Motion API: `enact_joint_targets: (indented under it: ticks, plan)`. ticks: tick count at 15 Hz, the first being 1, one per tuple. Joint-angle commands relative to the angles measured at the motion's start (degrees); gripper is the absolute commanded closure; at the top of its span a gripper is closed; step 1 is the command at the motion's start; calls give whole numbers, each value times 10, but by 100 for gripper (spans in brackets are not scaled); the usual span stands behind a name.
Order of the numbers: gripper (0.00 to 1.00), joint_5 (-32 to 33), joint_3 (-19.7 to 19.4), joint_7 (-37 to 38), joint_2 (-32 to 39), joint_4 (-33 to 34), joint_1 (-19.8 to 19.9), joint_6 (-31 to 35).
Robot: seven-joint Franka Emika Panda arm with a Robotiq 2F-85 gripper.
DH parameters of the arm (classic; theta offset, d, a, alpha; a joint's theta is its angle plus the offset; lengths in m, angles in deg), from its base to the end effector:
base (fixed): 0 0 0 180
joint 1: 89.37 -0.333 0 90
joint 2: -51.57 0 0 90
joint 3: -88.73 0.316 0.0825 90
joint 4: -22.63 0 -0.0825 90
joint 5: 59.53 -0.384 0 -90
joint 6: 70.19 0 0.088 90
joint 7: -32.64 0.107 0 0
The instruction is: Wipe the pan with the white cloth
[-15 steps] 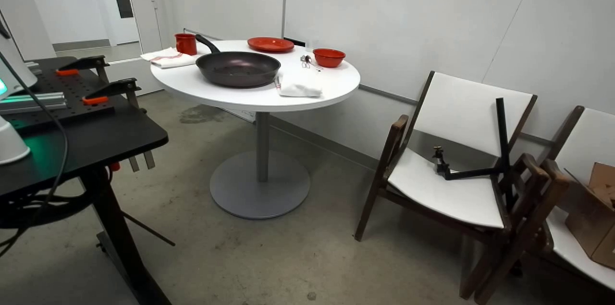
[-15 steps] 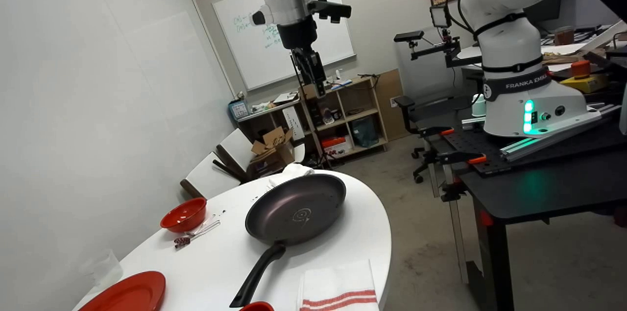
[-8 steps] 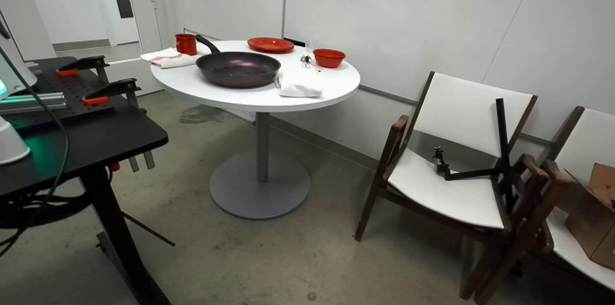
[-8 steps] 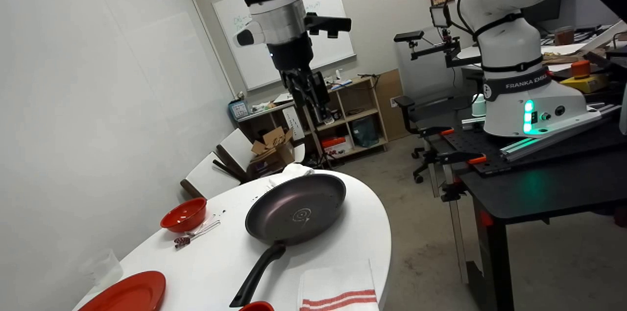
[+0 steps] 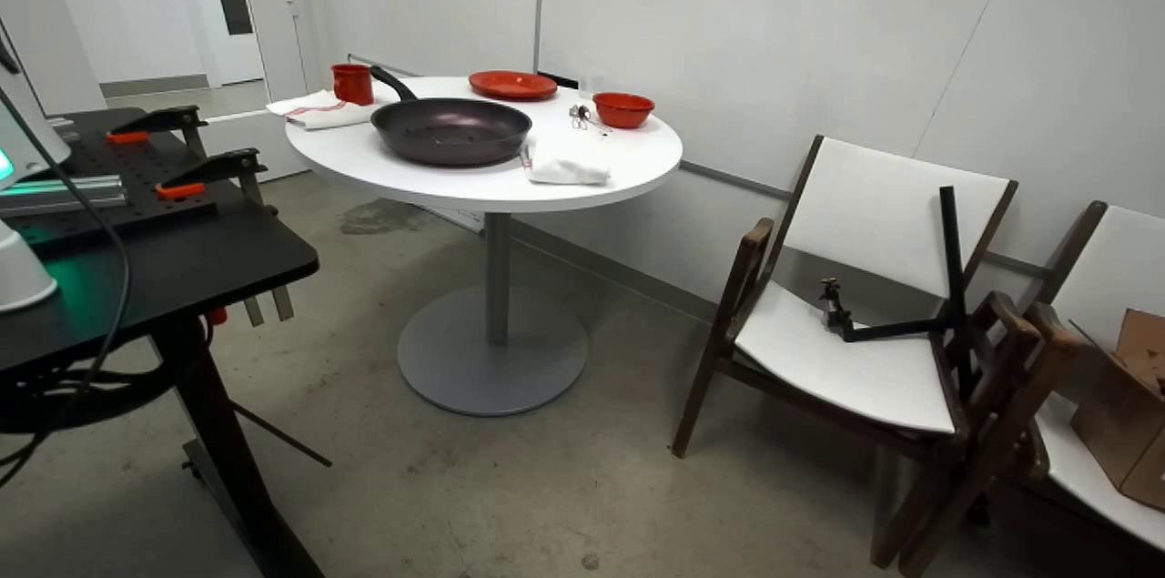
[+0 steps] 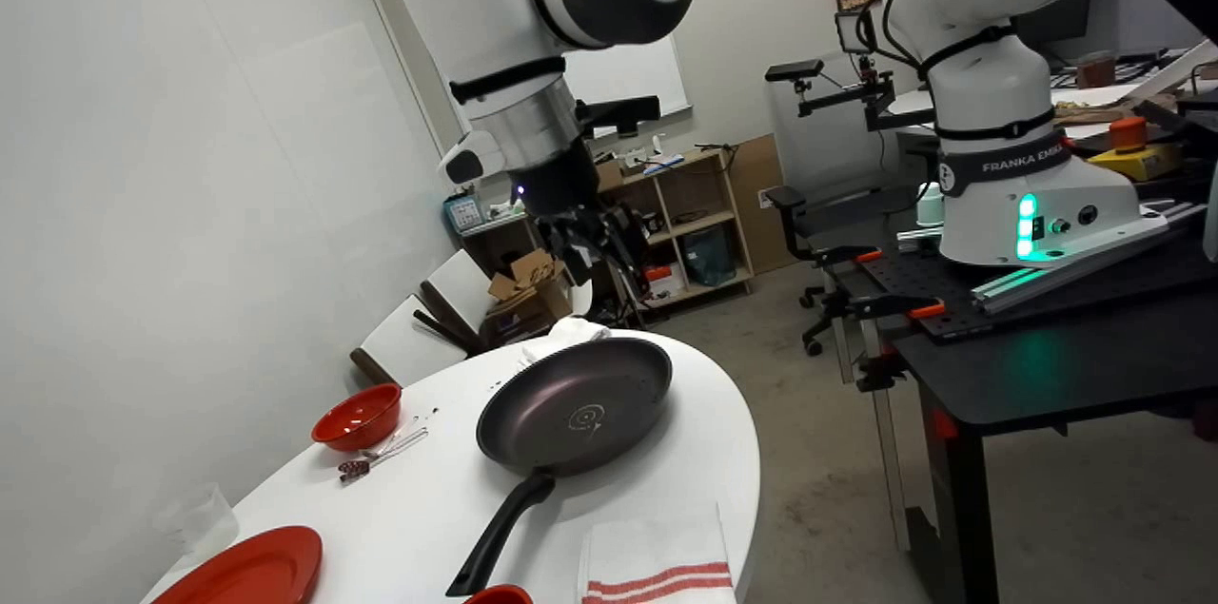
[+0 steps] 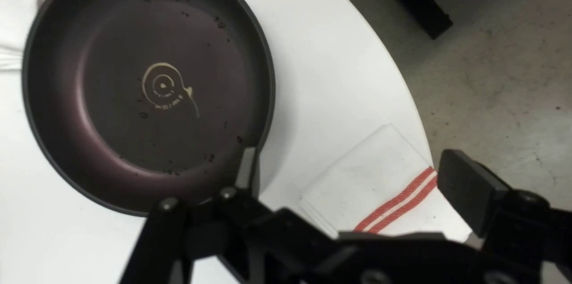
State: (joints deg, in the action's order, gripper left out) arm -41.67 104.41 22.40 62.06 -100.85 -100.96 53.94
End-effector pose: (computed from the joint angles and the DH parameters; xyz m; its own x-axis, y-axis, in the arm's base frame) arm 0.4879 0.2368 0.3054 0.6564 0.7265 -0.2035 0.7539 -0.6416 0.1411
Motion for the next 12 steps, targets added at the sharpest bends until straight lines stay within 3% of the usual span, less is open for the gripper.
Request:
enact_joint_targets:
  ticks: [1,2,12]
  plan:
    - [0,-29,-2,-79,43,32,-4,0]
    - [0,-14,-8,-39,24,12,-9,1]
    - [0,-8,-9,-68,59,40,-12,7]
